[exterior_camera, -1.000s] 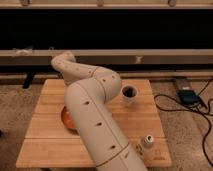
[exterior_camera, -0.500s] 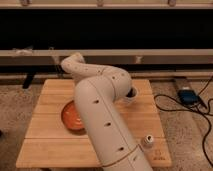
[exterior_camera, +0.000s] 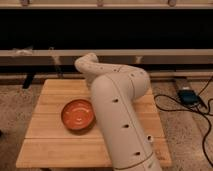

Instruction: Drag the pepper across the table

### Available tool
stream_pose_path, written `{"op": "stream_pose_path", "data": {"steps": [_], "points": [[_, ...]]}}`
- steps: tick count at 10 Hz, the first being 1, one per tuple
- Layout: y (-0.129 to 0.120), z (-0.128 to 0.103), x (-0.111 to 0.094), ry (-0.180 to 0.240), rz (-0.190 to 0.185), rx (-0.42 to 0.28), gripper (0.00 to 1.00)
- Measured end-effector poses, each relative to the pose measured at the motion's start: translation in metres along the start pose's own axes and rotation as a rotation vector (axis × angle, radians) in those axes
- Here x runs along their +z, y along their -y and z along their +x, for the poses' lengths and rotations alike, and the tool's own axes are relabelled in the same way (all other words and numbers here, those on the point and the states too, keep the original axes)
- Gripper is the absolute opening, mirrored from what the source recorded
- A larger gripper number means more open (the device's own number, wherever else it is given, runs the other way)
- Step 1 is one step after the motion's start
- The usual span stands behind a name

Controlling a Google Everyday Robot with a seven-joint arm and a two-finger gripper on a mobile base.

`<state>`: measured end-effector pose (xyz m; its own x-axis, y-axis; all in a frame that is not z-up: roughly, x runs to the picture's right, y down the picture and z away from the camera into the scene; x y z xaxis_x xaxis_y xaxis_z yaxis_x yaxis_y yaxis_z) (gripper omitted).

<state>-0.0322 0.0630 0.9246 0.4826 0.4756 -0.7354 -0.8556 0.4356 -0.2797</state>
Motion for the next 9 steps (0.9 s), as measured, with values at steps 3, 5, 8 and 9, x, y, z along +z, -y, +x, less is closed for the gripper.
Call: {"op": "stream_pose_path", "data": {"steps": [3, 5, 8, 9], "points": [[0.016, 0.024, 0.008, -0.022, -0.031, 0.029, 0.35], [0.028, 0.045, 0.009, -0.016, -0.062, 0.037, 0.57], [0.029, 0.065, 0.004, -0.003, -0.103, -0.012, 0.69], [0.031, 0.072, 0.003, -0.003, -0.113, -0.036, 0.69]]}}
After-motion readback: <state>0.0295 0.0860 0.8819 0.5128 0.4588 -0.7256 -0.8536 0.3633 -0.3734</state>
